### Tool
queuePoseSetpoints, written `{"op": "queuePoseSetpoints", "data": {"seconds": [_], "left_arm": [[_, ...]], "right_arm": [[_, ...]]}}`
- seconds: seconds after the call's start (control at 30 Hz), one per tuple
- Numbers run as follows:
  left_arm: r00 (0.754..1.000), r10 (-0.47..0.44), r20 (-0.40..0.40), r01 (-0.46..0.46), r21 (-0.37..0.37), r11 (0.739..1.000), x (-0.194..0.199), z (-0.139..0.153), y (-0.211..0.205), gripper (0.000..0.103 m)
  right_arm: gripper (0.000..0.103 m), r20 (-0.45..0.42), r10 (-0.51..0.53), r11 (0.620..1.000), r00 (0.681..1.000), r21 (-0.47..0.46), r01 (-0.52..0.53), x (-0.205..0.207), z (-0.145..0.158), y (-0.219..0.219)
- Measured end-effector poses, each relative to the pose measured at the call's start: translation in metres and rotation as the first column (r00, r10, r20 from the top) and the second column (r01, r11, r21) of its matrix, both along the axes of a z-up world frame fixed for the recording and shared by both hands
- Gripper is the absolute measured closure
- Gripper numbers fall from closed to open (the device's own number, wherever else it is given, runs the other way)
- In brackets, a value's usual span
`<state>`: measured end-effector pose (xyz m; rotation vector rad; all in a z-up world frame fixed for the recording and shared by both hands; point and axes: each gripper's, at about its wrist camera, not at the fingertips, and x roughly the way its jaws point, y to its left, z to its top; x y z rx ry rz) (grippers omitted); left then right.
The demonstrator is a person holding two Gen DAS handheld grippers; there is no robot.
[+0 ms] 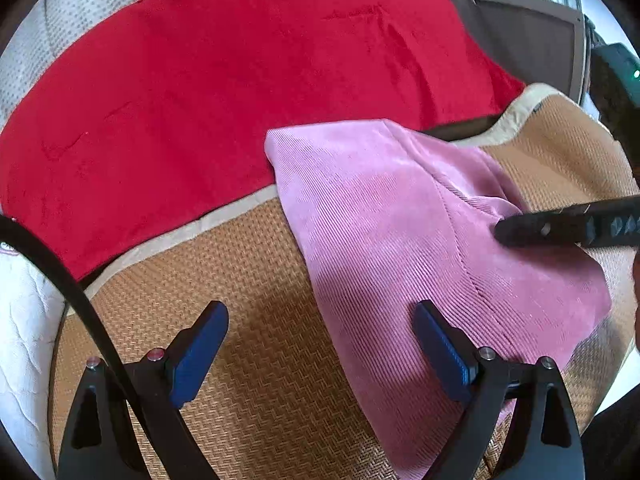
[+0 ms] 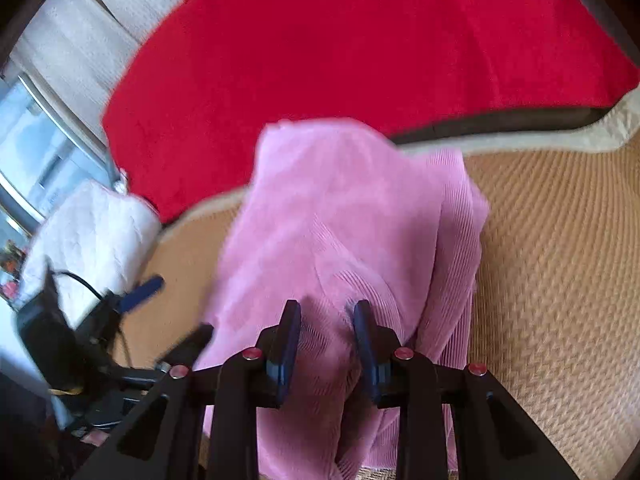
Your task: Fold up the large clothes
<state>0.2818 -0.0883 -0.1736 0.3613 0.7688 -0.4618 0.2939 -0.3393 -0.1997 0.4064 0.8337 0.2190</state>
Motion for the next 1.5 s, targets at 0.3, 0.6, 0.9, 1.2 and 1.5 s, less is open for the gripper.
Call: {"op": "queuePoseSetpoints", "data": {"seconds": [0.3,0.6,0.9,1.2,1.5], "left_arm": [[1.000,0.007,-0.004,-0.007,-0.098,0.995,0.010,0.013,0.016,0.009],[0.978,-0.044,-0.202,-0.014,-0.274,0.962,0.037,0.004,0.026,0.009],[0.936,-0.073,-0.343,-0.052,-0.343,0.938,0.056,-0.015,0.024,0.009],[0.891,-0.136,-0.433,-0.075,-0.437,0.896,0.069,-0.027,0.020,0.009],[0.909,-0.160,-0.386,-0.027,-0.437,0.899,0.058,-0.019,-0.001,0.033]], "right_arm": [[0.019,0.096,-0.076,0.988,0.993,0.142,0.062,-0.009,0.011,-0.040],[0.018,0.027,-0.107,0.964,0.994,0.249,0.097,-0.003,-0.018,-0.094],[0.018,-0.009,0.015,0.900,1.000,0.437,-0.010,0.019,-0.051,-0.103],[0.018,-0.006,0.074,0.857,0.997,0.512,-0.060,0.045,-0.065,-0.078],[0.050,0.015,0.044,0.912,0.999,0.407,-0.046,0.050,-0.047,-0.050]]}}
